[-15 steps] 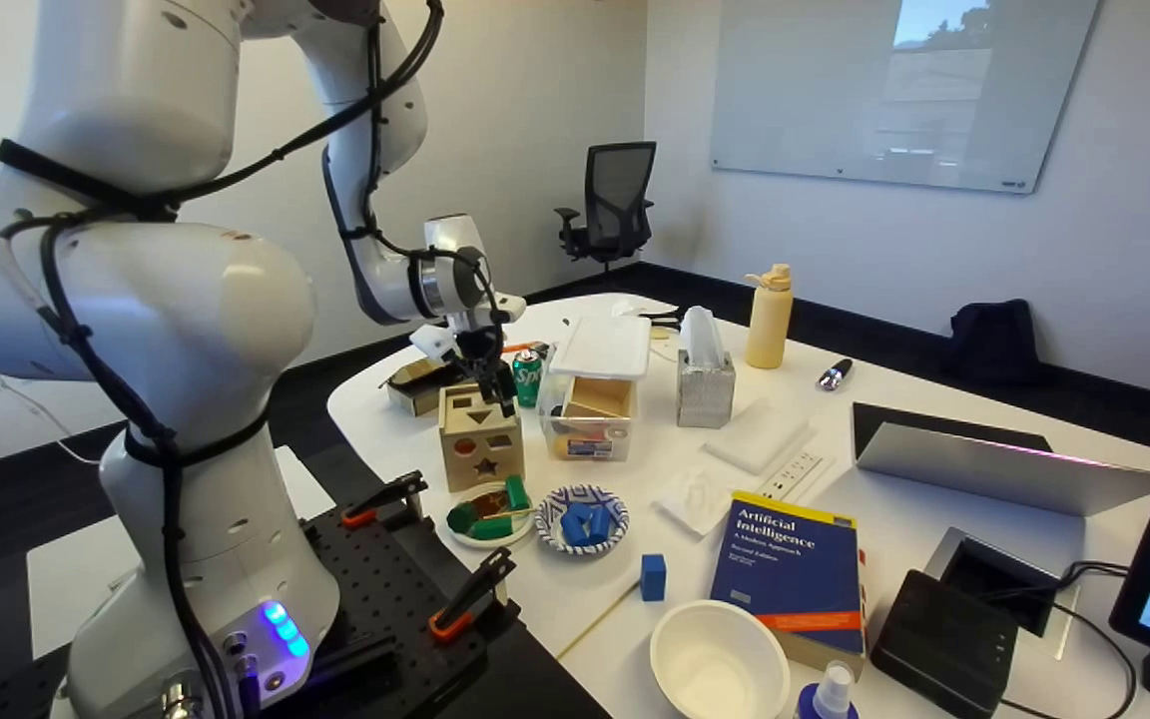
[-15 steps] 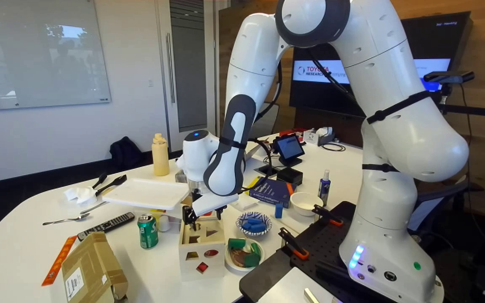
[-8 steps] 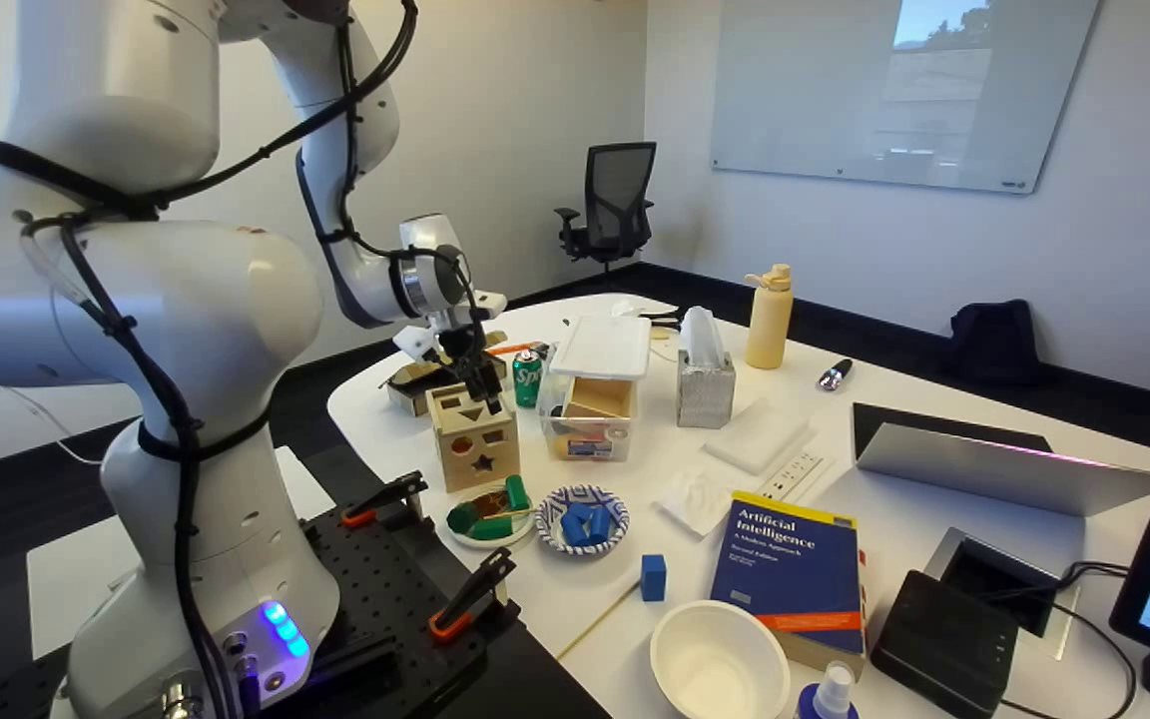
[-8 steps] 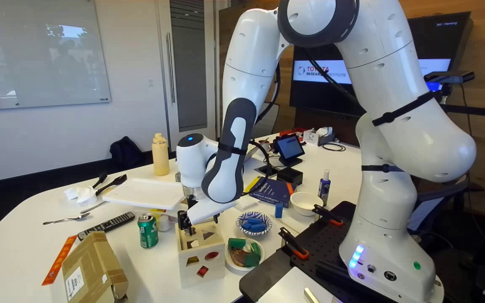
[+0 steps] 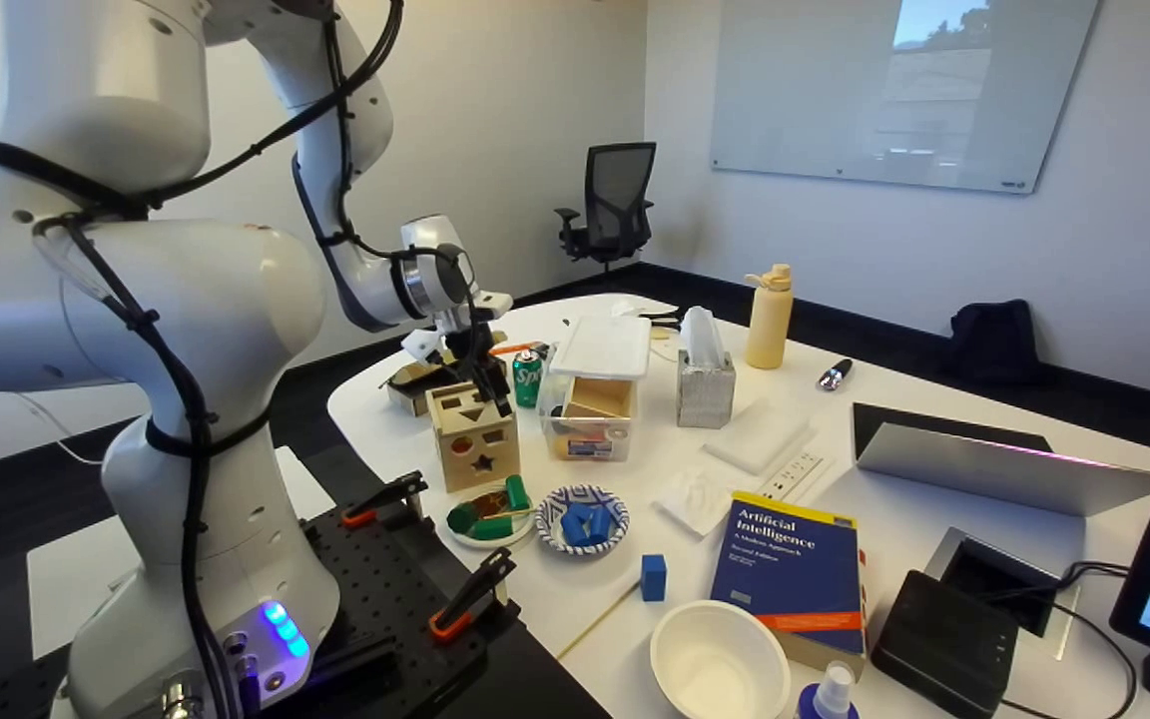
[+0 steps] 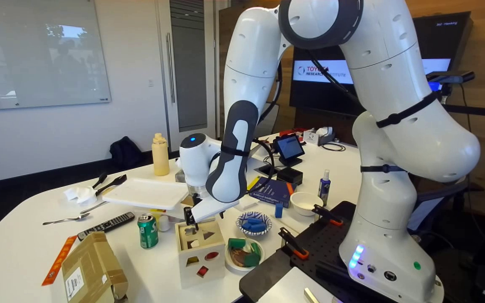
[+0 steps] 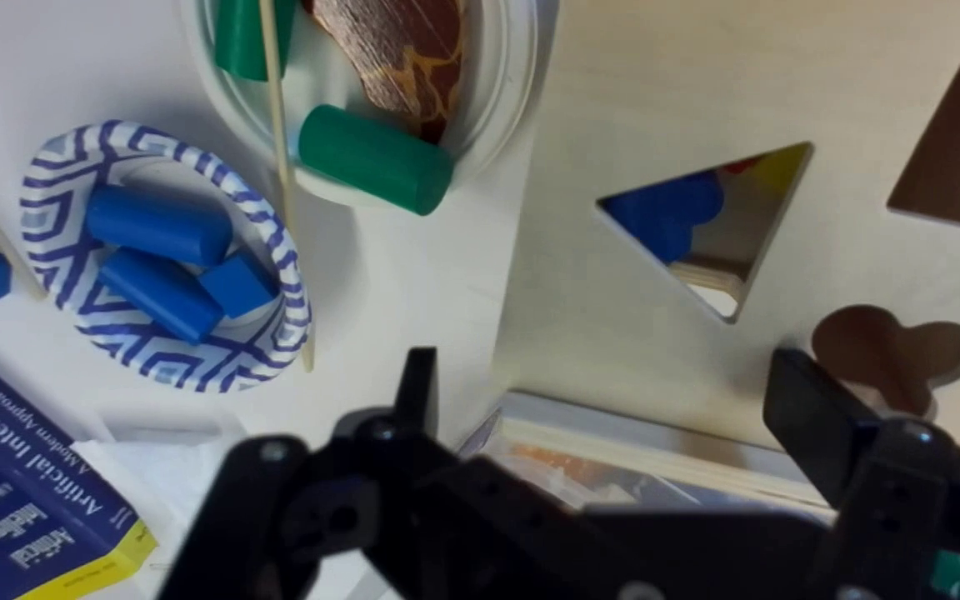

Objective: Slide open the lid of the shape sorter

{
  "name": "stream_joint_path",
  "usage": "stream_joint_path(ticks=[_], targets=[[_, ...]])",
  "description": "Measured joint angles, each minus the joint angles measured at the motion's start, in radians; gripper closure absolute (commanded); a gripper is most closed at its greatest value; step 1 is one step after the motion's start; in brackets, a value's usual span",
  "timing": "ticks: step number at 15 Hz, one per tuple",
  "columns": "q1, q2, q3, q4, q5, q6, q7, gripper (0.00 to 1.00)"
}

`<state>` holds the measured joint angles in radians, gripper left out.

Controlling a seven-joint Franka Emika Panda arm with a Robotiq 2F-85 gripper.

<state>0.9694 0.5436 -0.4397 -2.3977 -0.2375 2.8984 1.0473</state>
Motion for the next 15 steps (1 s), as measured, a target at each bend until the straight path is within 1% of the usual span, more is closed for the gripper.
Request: stream_joint_path(ticks=[8, 15], targets=[[-0.002, 0.002, -0.001, 0.001, 0.001, -0.001, 0.000, 0.00], [0.002, 0.002, 0.017, 0.007, 0.001, 0.001, 0.000, 0.00]])
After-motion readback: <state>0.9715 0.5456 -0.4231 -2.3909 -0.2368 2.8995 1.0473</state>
